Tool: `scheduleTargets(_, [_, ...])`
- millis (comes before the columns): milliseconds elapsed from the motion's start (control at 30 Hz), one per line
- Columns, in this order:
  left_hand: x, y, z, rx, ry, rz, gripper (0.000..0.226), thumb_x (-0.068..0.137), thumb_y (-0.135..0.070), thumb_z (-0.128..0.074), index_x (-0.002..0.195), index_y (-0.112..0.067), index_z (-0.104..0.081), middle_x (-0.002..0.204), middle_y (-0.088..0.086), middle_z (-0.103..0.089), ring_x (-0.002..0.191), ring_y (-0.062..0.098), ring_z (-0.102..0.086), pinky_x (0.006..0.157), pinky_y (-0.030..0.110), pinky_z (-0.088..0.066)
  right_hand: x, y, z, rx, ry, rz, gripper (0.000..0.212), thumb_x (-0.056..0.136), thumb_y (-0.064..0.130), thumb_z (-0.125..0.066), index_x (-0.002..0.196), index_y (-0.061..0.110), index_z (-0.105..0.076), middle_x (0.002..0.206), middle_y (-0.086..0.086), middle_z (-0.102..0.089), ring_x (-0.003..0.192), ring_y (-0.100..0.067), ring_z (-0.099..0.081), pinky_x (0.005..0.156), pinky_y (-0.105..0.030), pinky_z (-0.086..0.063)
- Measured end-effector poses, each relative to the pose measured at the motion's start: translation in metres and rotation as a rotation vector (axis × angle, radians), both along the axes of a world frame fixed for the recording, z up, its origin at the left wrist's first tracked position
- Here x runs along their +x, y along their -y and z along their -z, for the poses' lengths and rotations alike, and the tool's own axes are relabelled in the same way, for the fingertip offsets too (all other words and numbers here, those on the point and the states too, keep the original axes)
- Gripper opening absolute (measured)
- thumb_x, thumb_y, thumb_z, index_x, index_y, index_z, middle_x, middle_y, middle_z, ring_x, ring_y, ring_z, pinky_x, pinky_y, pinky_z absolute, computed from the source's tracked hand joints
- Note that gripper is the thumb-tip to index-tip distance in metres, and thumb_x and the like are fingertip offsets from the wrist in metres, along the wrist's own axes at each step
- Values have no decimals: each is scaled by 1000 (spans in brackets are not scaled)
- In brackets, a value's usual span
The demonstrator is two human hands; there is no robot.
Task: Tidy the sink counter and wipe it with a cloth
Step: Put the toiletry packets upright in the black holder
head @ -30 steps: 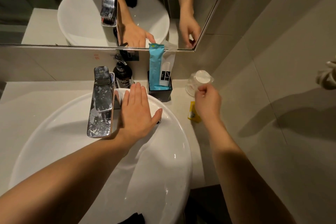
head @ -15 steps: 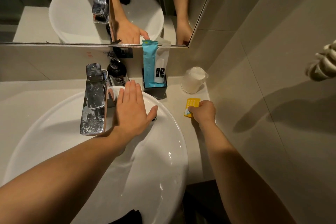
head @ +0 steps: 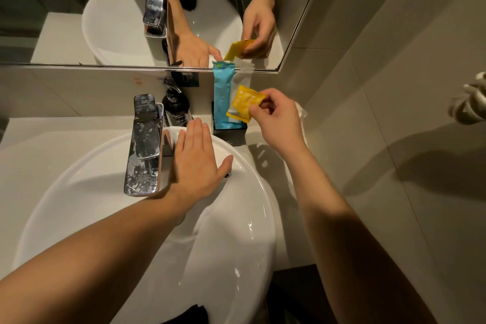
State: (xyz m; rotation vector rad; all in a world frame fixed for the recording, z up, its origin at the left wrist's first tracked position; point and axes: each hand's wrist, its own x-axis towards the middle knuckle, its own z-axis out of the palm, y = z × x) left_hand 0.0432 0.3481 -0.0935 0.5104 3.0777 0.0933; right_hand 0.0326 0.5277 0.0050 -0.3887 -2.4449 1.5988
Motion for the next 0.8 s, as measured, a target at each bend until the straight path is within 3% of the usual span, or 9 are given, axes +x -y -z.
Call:
scheduleTargets(200, [1,0,0,9,-5,-5,98,90,-70,-18,156,2,-29,164,23,-28,154,36,-23,125,51,-20,-16,18,16,152,157,-127,9,98,12,-59,101,9,-68,93,-7,-70,86,-22,-64,75,-34,-56])
scheduleTargets(267, [0,-1,0,6,-8,-7,98,90,-70,-20,156,2,-29,164,22,-28,154,36,-23,126,50,-19,-17,21,20,183,199,-150,10,100,14,-58,103,10,-67,97,-6,-70,90,-21,-65,75,-32,-57])
scheduleTargets(400, [1,-2,0,-4,1,-12,99,90,-71,-16,157,1,-28,165,21,-27,155,35,-21,126,51,-18,-18,22,27,279,222,-163,11,100,13,-58,106,10,-67,95,-1,-65,82,-13,-57,63,-19,-41])
scheduleTargets(500, [1,-2,-1,-11,5,-7,99,90,-71,-14,157,1,-26,165,21,-25,155,35,-19,126,51,-17,-17,24,32,298,241,-143,15,100,12,-58,114,16,-64,93,5,-62,81,-10,-57,64,-18,-42])
scheduleTargets(600, [0,-1,0,-19,-7,-12,98,91,-71,-18,157,1,-27,165,21,-26,155,35,-21,127,50,-17,-19,25,37,344,280,-147,15,101,14,-57,114,17,-64,105,0,-68,91,-15,-61,63,-19,-42])
scheduleTargets(733, [0,-2,1,-24,-7,-13,98,91,-72,-18,157,0,-27,165,21,-26,155,34,-20,127,49,-16,-16,26,37,324,289,-134,22,101,17,-58,122,15,-66,120,-4,-69,109,-19,-64,84,-27,-56])
scheduleTargets(800, [0,-2,0,-38,-4,-13,99,90,-72,-13,158,-1,-25,166,20,-24,156,34,-18,127,49,-15,-13,25,35,307,273,-104,23,101,16,-59,123,15,-66,123,-3,-69,114,-18,-62,91,-29,-56])
